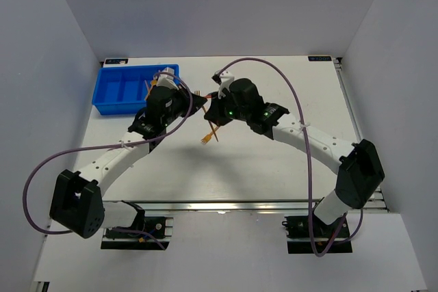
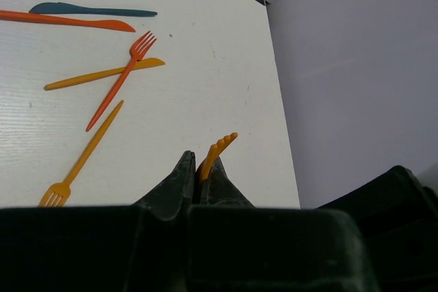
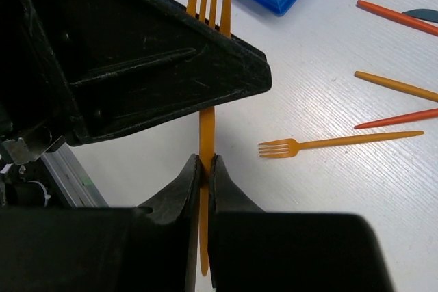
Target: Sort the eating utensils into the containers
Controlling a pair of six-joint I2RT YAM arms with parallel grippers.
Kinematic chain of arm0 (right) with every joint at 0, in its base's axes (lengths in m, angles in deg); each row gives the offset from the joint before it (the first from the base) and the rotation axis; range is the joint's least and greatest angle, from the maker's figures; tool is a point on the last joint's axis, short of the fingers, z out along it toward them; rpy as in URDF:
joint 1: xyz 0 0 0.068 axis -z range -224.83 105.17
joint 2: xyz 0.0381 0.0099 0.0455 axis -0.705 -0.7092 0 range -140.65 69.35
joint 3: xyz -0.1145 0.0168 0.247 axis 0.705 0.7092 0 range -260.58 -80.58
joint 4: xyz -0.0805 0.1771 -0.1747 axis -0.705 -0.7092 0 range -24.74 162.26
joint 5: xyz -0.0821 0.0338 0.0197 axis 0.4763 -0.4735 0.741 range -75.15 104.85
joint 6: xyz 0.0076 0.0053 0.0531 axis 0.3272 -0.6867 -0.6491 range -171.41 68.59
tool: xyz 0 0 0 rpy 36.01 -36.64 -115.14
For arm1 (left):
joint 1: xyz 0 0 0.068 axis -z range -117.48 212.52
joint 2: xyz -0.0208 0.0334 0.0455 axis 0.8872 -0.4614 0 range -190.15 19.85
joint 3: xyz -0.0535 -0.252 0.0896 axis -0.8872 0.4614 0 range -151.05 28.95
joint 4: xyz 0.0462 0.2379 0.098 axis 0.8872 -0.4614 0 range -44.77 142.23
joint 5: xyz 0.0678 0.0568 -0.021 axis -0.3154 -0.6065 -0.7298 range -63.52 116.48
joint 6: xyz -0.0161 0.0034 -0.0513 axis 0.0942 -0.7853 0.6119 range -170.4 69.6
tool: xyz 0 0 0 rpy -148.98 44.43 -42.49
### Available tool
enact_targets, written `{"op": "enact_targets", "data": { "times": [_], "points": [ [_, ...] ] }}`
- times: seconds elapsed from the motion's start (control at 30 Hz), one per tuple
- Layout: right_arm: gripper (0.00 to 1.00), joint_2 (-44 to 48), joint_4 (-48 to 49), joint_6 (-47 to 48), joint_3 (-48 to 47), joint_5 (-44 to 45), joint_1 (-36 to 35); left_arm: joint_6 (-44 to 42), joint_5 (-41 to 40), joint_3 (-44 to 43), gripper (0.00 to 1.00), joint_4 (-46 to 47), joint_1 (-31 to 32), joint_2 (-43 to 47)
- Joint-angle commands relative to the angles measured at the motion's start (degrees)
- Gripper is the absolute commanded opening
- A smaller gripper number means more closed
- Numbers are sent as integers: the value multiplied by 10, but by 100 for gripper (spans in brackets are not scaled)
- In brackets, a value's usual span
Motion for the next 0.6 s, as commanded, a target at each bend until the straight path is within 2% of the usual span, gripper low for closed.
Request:
{"op": "enact_targets", "data": {
  "times": [0.0, 0.03, 0.07, 0.1, 0.13, 0.2, 0.23, 0.27, 0.3, 0.33, 0.37, 0.43, 0.47, 0.57],
  "points": [
    [5, -8, 26, -12, -36, 10, -4, -17, -15, -32, 0, -30, 4, 0],
    [18, -7, 27, -16, -33, 25, -3, -33, -31, -57, 0, -79, 4, -4],
    [53, -2, 29, -20, -28, 34, -2, -47, -49, -73, 0, -102, 4, -6],
    [82, 7, 31, -23, -15, 41, 0, -63, -77, -91, 0, -125, 2, -15],
    [89, 14, 31, -33, -9, 52, 11, -102, -113, -136, 0, -178, -8, -24],
    [89, 32, 2, -44, 11, 62, 27, -161, -138, -192, 0, -233, -31, -69],
    [89, 41, -9, -51, 21, 94, 45, -180, -128, -219, 0, -275, -71, -87],
    [89, 65, -21, -53, 36, 101, 55, -202, -131, -282, 0, -299, -90, -109],
    [89, 78, -20, -54, 72, 101, 66, -240, -154, -318, 0, -327, -109, -158],
    [89, 93, -18, -59, 91, 99, 89, -258, -217, -356, 0, -371, -140, -186],
    [89, 123, -15, -59, 109, 94, 99, -279, -245, -428, 0, -384, -155, -214],
    [89, 151, -2, -61, 159, 79, 125, -324, -303, -498, 0, -405, -195, -293],
    [89, 174, 0, -60, 172, 77, 132, -333, -322, -559, 0, -403, -208, -317],
    [89, 206, 6, -60, 215, 57, 147, -387, -347, -637, 0, -360, -239, -395]
  ]
}}
